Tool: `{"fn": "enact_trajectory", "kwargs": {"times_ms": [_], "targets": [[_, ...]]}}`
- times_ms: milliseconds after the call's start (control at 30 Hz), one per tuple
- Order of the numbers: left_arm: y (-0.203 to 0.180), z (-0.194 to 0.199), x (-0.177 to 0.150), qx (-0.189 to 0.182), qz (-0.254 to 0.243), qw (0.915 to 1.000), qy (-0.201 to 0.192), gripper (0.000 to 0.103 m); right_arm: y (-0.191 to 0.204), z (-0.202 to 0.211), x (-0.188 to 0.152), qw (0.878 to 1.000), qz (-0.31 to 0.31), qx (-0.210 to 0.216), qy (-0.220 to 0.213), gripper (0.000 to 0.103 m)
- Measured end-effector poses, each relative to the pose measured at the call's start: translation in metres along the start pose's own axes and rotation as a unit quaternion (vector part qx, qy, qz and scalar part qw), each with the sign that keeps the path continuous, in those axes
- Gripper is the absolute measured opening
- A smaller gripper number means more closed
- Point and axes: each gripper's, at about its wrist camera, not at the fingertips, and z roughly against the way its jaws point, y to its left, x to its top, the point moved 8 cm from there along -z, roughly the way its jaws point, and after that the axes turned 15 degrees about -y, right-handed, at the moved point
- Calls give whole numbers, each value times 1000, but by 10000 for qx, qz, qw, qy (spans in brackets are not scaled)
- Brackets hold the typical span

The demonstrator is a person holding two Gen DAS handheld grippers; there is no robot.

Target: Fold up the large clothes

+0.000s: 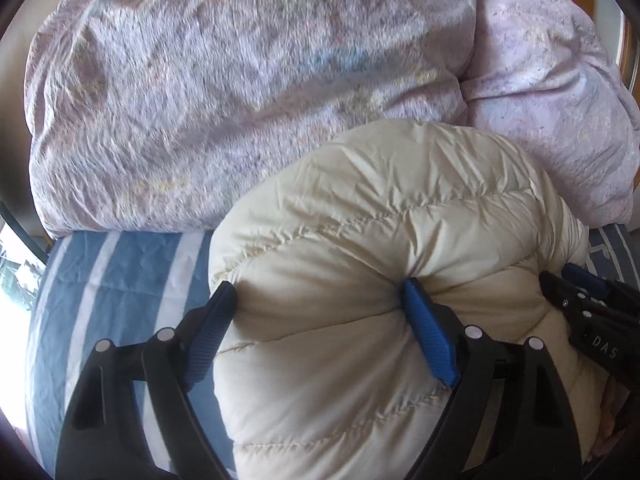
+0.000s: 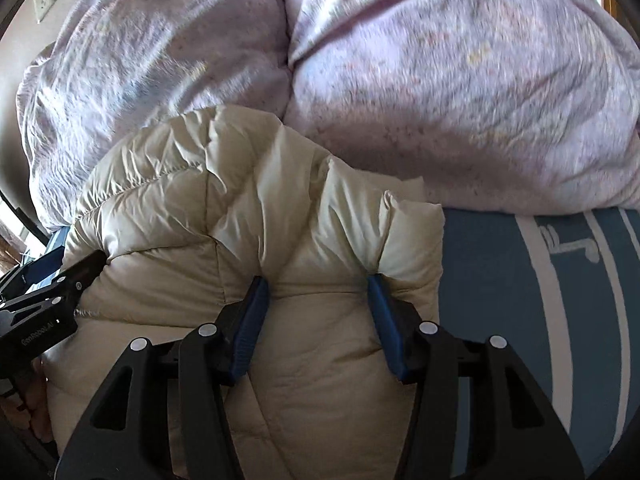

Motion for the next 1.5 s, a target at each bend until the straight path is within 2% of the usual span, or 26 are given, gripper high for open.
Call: {"fn": "enact_trajectory", "kwargs": {"times_ms": [367,700,900,1100,1267,1500], "targets": [[4,-13,-10,-65,104,9999,-2,90,-3,-18,-16,9998,13,73,-177,56],[6,-21,-14,-30,240,9997,-99,92,-3,-31,-17,9995,2,156,-289,57],[11,-27,-19,-34,406,9991,-84,96,-3,-31,-18,9991,-22,165,-389,57],[19,-30,-23,126,394,9991,27,100,-3,-35,-16,9996,127,79,-232,59],[21,-11,-17,141,421,9989,131,99,2,-25,-6,9987,444,-192,161,60],[34,48,-13,74,364,9991,-202,98,-1,27,-5,9989,310,-338,31,69]]}}
